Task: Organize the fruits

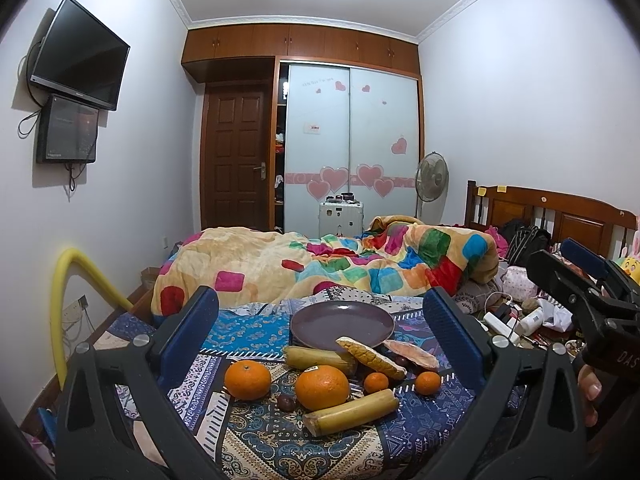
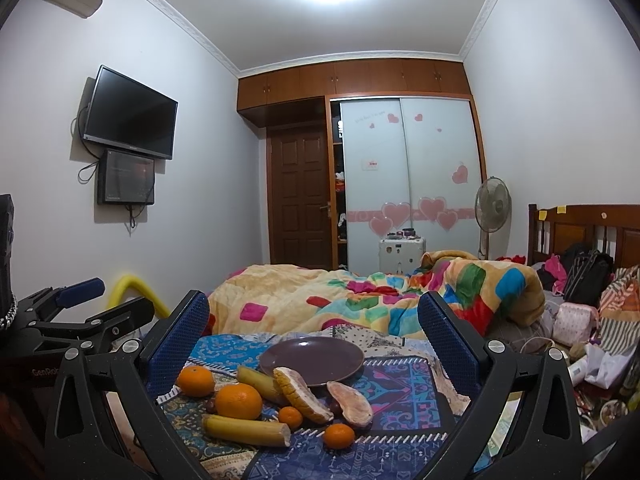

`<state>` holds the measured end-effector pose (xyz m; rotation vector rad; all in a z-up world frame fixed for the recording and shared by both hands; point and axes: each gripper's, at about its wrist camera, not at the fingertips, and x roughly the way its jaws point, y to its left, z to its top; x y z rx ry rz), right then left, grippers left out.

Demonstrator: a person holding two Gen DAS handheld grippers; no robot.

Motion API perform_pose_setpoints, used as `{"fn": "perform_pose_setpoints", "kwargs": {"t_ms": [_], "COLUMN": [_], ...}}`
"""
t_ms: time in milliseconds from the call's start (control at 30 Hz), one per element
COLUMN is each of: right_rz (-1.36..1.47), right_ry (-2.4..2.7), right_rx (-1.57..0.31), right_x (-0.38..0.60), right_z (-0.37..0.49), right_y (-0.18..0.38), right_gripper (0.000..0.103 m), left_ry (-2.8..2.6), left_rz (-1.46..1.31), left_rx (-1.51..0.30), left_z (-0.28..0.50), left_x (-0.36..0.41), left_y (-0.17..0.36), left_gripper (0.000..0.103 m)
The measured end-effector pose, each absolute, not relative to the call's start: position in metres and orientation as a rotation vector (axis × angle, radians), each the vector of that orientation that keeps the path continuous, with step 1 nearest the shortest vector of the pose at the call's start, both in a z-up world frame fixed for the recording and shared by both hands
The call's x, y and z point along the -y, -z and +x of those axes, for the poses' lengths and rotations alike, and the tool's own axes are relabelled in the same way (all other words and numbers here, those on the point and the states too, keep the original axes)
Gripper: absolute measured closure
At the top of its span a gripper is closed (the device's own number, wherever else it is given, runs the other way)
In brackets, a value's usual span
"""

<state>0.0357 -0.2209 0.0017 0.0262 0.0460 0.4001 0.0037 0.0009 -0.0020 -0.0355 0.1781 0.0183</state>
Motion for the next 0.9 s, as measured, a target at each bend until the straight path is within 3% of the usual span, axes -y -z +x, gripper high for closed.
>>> {"fn": "perform_pose_setpoints", "kwargs": {"t_ms": [433,900], "right_rz": [0.019,-0.105], "right_ry": [-0.393,-0.334], "right_rx": [-0.075,-0.323], "right_x": [0.218,0.220], "right_z": [0.044,0.107], "right_y": [0.004,0.058], "right_gripper": [0.000,0.000], "left_ry": [-0.037,-0.084], "left_rz": [-0.025,-0.049], "left_rx": [-0.214,-0.482], "left_z": [0.010,0.072], "left_x": [-0.006,-0.055], "left_y": [0.008,0.074], "left_gripper": [0.000,0.000]}}
